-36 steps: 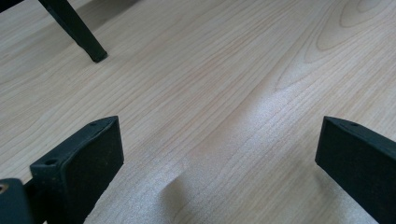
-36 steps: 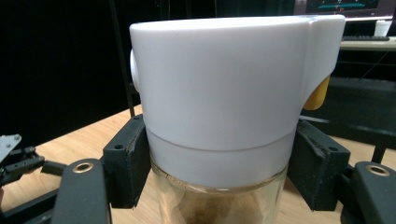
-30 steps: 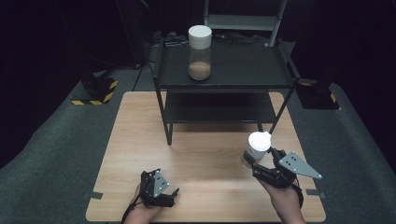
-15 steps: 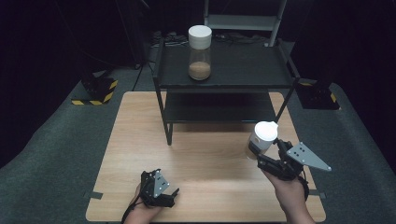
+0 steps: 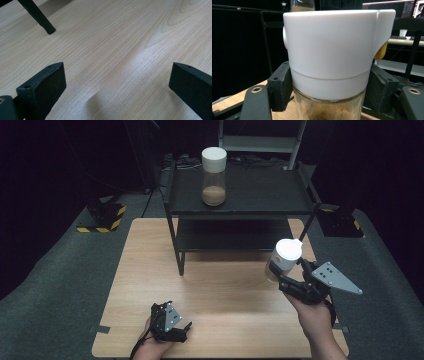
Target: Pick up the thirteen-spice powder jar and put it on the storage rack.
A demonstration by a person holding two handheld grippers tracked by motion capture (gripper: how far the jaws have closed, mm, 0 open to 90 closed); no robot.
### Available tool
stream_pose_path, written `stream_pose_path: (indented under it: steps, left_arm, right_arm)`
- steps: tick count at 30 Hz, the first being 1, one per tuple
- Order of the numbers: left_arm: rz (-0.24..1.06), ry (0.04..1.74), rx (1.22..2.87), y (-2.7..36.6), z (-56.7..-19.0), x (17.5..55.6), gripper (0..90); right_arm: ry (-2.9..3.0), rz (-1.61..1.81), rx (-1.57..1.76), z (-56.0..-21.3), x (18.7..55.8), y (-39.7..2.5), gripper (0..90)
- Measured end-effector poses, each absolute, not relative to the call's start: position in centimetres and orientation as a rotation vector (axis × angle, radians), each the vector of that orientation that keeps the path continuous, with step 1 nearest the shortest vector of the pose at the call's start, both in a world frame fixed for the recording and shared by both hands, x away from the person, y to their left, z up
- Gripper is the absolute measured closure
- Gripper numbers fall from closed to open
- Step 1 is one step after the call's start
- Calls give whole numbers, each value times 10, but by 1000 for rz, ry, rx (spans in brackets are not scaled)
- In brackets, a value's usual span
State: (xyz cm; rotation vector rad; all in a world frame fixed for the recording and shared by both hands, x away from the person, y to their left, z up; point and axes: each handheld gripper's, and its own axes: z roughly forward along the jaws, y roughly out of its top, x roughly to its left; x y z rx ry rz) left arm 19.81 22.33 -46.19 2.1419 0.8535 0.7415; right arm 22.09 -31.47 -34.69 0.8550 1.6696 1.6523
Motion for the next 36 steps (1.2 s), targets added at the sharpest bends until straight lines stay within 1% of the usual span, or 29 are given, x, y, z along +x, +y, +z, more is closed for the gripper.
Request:
stream_pose_path:
  steps: [22,36]
  left_arm:
    - [728,854,2133,225,-463,199,13]
    - [725,851,2134,226,-462,199,13]
  right_arm:
    - [1614,1660,808,-303,226,-309,298]
    - [1579,1665,770,-271,237,-301,298]
